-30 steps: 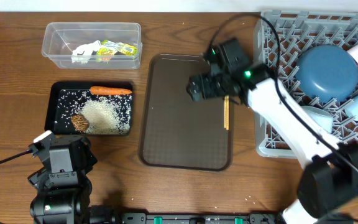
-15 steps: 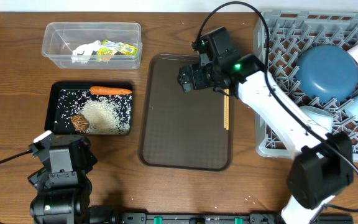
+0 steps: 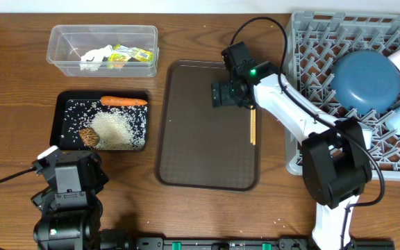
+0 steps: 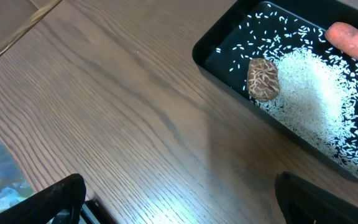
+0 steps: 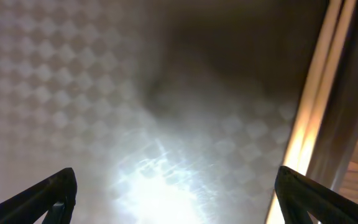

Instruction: Sort waste into correct bins and load items into the dishwasher rack

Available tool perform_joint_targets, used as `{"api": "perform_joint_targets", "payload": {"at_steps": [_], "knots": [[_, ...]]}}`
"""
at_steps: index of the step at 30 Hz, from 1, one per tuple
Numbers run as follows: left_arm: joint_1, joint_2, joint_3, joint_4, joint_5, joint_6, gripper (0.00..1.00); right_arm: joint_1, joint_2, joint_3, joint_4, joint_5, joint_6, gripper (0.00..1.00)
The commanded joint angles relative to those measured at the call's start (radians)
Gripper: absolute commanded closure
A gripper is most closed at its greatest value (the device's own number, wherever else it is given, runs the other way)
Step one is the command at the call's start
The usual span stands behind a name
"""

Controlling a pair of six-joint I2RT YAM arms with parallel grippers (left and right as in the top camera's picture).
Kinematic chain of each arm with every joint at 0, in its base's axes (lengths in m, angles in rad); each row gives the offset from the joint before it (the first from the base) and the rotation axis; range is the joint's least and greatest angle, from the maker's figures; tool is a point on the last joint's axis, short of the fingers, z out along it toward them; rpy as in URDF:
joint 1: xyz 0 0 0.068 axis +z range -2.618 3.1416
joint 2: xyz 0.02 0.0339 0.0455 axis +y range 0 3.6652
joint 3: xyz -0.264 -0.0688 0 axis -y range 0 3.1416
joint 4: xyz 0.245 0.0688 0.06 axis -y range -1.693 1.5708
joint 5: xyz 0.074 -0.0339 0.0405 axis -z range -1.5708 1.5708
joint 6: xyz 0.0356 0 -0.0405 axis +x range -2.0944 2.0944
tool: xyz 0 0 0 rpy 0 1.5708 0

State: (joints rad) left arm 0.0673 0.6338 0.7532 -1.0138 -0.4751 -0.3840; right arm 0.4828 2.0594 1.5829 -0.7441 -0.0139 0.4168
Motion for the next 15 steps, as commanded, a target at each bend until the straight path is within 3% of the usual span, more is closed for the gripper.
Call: {"api": "perform_joint_targets", "payload": {"at_steps": [1,15], "knots": [[-0.001,0.000,-0.002,-0.002,-0.012,0.014,0.02,-0.002,0.004,0.008,-0.013,0.085,0.053,0.05],[-0.001,0.000,-0.002,-0.002,-0.012,0.013,0.02,0.006,0.005,0.004,-0.047,0.123,0.131,0.05]]}}
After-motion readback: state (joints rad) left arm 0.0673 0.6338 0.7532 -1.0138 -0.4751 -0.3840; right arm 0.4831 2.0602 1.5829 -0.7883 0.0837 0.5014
